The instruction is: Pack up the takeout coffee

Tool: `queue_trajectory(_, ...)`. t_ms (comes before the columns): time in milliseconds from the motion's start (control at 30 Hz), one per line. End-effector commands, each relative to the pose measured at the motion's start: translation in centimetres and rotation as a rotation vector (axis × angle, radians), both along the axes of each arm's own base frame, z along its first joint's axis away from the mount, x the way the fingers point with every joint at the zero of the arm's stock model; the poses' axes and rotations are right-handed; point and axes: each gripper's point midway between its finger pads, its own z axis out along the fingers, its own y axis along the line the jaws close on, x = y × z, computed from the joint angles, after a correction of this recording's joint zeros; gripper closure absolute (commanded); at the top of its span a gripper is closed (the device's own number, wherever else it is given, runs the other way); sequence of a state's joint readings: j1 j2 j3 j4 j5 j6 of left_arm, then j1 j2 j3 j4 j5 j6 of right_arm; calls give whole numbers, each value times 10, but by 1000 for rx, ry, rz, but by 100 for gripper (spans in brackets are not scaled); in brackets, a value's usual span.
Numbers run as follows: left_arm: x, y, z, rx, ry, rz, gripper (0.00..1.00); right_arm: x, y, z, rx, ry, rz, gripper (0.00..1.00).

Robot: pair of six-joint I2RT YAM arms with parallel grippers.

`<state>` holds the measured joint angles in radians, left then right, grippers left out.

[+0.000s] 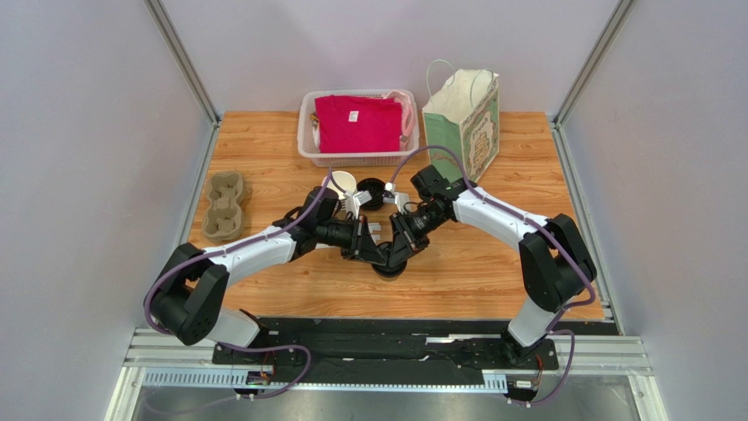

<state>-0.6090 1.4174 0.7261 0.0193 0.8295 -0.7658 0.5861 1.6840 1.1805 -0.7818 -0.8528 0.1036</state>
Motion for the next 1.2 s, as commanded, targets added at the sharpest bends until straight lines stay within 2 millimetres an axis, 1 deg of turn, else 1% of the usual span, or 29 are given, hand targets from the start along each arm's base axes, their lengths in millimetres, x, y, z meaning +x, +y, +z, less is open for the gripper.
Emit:
queue_trajectory(0, 10, -1, -4, 47, -56, 0, 100, 3, 2, -13, 27, 10, 19, 90)
queue_trajectory(167, 14, 1, -14, 86, -47, 11, 100, 4, -1, -27, 13, 43, 10, 91)
queue_trajectory(200, 14, 2, -17, 99, -46, 11, 100, 3, 0, -28, 19, 49, 11, 91)
queue_trajectory(233, 14, 3, -22, 113, -39, 14, 100, 4, -1, -33, 12, 64, 9, 92)
queue_trajectory(300, 15, 5, -27, 137, -32, 21, 100, 6, -3, -38, 12, 74, 1, 93)
queue_trajectory(400, 16, 6, -30, 147, -31, 24, 100, 10, -8, -49, 10, 97, -11, 95)
queue_trajectory(533, 16, 7, -37, 166, -19, 24, 100, 10, -15, -63, 8, 127, -21, 97)
queue_trajectory(733, 18, 6, -43, 186, -2, 25, 100, 12, -21, -76, 20, 159, -44, 100)
queue_trajectory(833, 19, 7, -44, 191, -1, 26, 100, 13, -24, -83, 22, 174, -58, 100)
queue_trajectory(1000, 18, 7, -45, 197, 1, 26, 100, 14, -31, -99, -32, 156, -80, 100)
queue_trajectory(1167, 18, 8, -48, 203, 4, 27, 100, 18, -37, -104, -82, 106, -89, 100)
